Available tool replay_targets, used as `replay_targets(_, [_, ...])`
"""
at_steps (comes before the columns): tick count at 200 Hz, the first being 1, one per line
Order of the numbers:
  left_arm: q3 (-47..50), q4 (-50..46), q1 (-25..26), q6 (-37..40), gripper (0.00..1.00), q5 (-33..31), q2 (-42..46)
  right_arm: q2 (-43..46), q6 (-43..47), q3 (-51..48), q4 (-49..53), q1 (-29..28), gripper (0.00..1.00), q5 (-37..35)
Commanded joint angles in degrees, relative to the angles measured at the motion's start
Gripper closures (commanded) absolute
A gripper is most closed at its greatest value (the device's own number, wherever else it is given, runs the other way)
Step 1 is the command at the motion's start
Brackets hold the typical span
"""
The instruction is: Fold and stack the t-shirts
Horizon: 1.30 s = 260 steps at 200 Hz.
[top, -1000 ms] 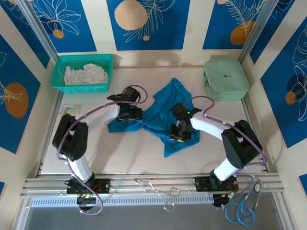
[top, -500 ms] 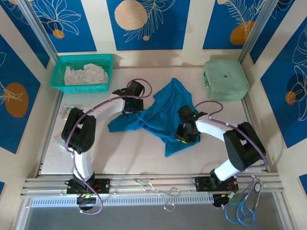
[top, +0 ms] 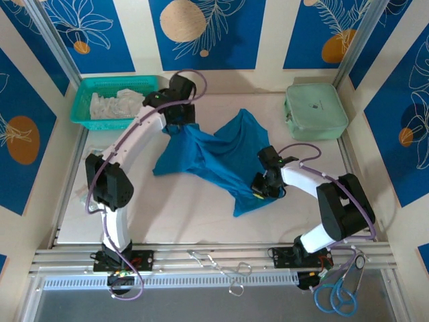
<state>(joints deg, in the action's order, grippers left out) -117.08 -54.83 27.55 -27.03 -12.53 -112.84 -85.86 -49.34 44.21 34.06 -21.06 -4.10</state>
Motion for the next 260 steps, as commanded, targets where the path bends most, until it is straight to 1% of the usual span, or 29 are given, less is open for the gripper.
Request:
replay_targets(1, [-9.2, -9.5, -2.9, 1.9, 1.00, -0.8, -7.2, 4.1, 1.8, -1.7, 5.9, 3.6, 1.00, -3.0])
replay_targets(28, [-24.3, -13.4, -4.8, 2.1, 1.00, 0.9, -16.8, 6.6, 4.4, -4.6, 5.8, 10.0, 1.00, -2.2])
replay_targets(41, [-29.9, -13.8, -5.4, 1.7, 1.00, 1.9, -20.7, 7.1, 5.4, -5.5, 5.3, 12.4, 1.00, -1.8])
replay_targets(51, [-32.3, -13.3, -5.8, 1.4, 1.00, 2.9, -22.7, 7.2, 5.8, -5.8, 5.1, 13.9, 1.00, -1.4])
replay_targets(62, [-32.3, -11.0, -5.9, 1.8, 1.00, 5.1, -23.6, 7.3, 6.0, -6.3, 4.2, 15.0, 1.00, 0.1])
replay_targets(67, [-32.1, -9.7, -5.9, 2.2, 0.92, 6.4, -23.8, 7.2, 6.0, -6.3, 4.0, 15.1, 1.00, 0.2])
replay_targets(72, [-31.8, -8.5, -5.9, 2.4, 0.80, 7.9, -24.0, 7.1, 5.9, -6.2, 4.0, 15.1, 1.00, 0.3])
replay_targets(76, [-31.4, -7.6, -5.9, 2.5, 0.65, 9.1, -24.0, 7.0, 6.0, -6.1, 4.0, 15.1, 1.00, 0.5])
replay_targets(80, [-30.9, -6.8, -5.9, 2.5, 0.53, 10.3, -23.9, 7.0, 6.1, -6.0, 4.0, 15.0, 1.00, 0.6])
replay_targets(81, [-30.8, -6.6, -5.8, 2.5, 0.52, 10.6, -23.9, 7.0, 6.2, -5.9, 4.0, 15.0, 1.00, 0.6])
replay_targets(86, [-29.8, -5.5, -5.8, 2.6, 0.38, 11.8, -23.6, 7.0, 6.1, -5.8, 4.0, 14.9, 1.00, 0.9])
replay_targets(90, [-29.1, -4.7, -5.6, 2.7, 0.31, 12.5, -23.2, 7.1, 6.2, -5.6, 4.0, 15.0, 0.98, 1.2])
replay_targets(96, [-27.8, -3.5, -5.3, 3.1, 0.25, 13.2, -22.3, 7.3, 6.4, -5.3, 4.1, 14.9, 0.95, 1.7])
replay_targets(105, [-25.7, -1.9, -4.6, 4.0, 0.19, 12.9, -20.4, 7.9, 6.7, -4.8, 4.4, 14.7, 0.89, 2.4])
replay_targets(113, [-23.5, -0.6, -3.8, 5.0, 0.15, 12.0, -18.0, 8.8, 6.9, -4.2, 5.0, 14.5, 0.83, 2.6])
replay_targets(130, [-19.4, 0.7, -2.6, 6.6, 0.10, 9.6, -12.7, 11.0, 7.7, -2.5, 6.3, 13.3, 0.71, 2.9])
replay_targets(134, [-18.5, 0.7, -2.4, 6.7, 0.05, 9.3, -11.4, 11.6, 7.9, -2.0, 6.7, 12.8, 0.68, 3.1])
replay_targets(137, [-17.7, 0.6, -2.2, 6.8, 0.04, 9.0, -10.4, 12.0, 8.2, -1.6, 7.0, 12.6, 0.66, 3.2])
replay_targets(150, [-13.4, -1.0, -1.7, 6.8, 0.02, 7.1, -6.1, 13.4, 9.4, 0.1, 8.1, 10.5, 0.59, 3.7])
replay_targets(167, [-5.0, -2.8, -1.5, 5.9, 0.00, 5.6, -0.5, 13.5, 11.1, 3.1, 9.6, 5.8, 0.53, 3.1])
replay_targets(175, [0.8, -2.8, -1.5, 5.5, 0.00, 5.4, 2.3, 12.8, 11.9, 4.8, 10.0, 2.9, 0.51, 2.7])
replay_targets(191, [13.8, 1.2, -1.5, 4.2, 0.00, 6.4, 9.0, 9.6, 13.5, 8.9, 10.3, -3.5, 0.49, 1.5])
replay_targets(209, [26.5, 6.6, -1.4, 2.2, 0.00, 7.4, 16.4, 3.0, 16.6, 14.9, 10.8, -9.7, 0.48, -0.6])
replay_targets(224, [33.9, 9.2, -1.4, 0.9, 0.00, 7.8, 21.8, -4.1, 19.8, 21.1, 11.8, -14.0, 0.48, -3.0])
replay_targets(229, [35.7, 9.7, -1.4, 0.6, 0.00, 7.8, 23.4, -6.7, 21.0, 23.3, 12.0, -15.4, 0.48, -3.9])
replay_targets(234, [37.2, 10.0, -1.4, 0.4, 0.00, 7.8, 25.0, -9.2, 22.2, 25.4, 12.3, -16.6, 0.43, -4.8])
replay_targets(237, [37.9, 10.0, -1.4, 0.3, 0.00, 7.8, 25.9, -10.8, 22.9, 26.8, 12.4, -17.4, 0.42, -5.5])
replay_targets(260, [41.9, 8.0, -1.4, 0.2, 0.00, 6.9, 32.3, -22.9, 27.5, 37.7, 14.6, -21.7, 0.43, -9.2])
